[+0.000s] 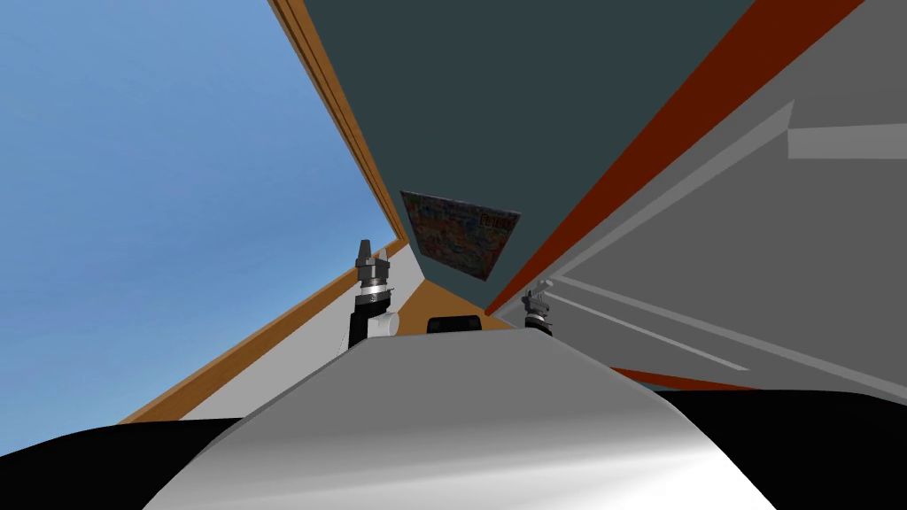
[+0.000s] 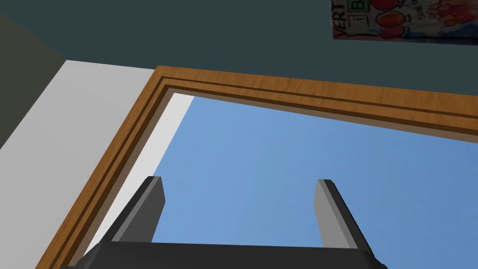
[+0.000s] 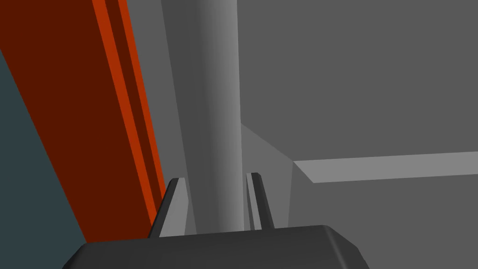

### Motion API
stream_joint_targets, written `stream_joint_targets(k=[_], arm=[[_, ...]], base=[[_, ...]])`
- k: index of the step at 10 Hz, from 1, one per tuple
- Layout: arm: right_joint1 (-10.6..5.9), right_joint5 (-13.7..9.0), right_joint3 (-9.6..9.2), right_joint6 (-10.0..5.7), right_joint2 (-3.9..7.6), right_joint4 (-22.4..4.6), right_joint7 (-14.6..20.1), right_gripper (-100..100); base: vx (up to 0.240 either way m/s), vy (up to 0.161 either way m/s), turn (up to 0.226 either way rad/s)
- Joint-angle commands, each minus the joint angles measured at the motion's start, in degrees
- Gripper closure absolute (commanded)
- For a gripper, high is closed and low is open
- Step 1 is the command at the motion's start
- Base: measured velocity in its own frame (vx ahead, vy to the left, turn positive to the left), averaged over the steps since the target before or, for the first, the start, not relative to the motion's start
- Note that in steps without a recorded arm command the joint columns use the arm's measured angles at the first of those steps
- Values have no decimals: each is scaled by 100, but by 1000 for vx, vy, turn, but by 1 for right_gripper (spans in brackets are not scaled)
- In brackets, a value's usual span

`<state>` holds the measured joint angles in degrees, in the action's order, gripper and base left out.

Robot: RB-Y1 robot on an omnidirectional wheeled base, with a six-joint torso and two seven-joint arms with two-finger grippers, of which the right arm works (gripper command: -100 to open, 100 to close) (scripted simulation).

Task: Pull the door open

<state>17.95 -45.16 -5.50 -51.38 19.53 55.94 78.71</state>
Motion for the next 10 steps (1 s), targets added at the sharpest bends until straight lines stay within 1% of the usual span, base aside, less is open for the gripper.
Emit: stream_joint_targets(k=[1,2,3,4,5,7,8,10], arm=[[6,-2,4,-4,3,-2,0,100],[6,-2,4,-4,3,-2,0,100],[28,49,-87,-18,27,35,45,100],[39,67,-118,-25,38,48,61,100],[63,109,-193,-42,63,79,99,100],[117,206,-362,-79,121,148,187,100],[158,278,-487,-106,163,199,251,100],[206,364,-636,-139,214,260,328,100]], base=[[0,0,0],[0,0,0],[-99,-7,43],[-164,-8,58],[-179,6,61],[-230,17,62],[-259,-32,87],[-251,-31,89]])
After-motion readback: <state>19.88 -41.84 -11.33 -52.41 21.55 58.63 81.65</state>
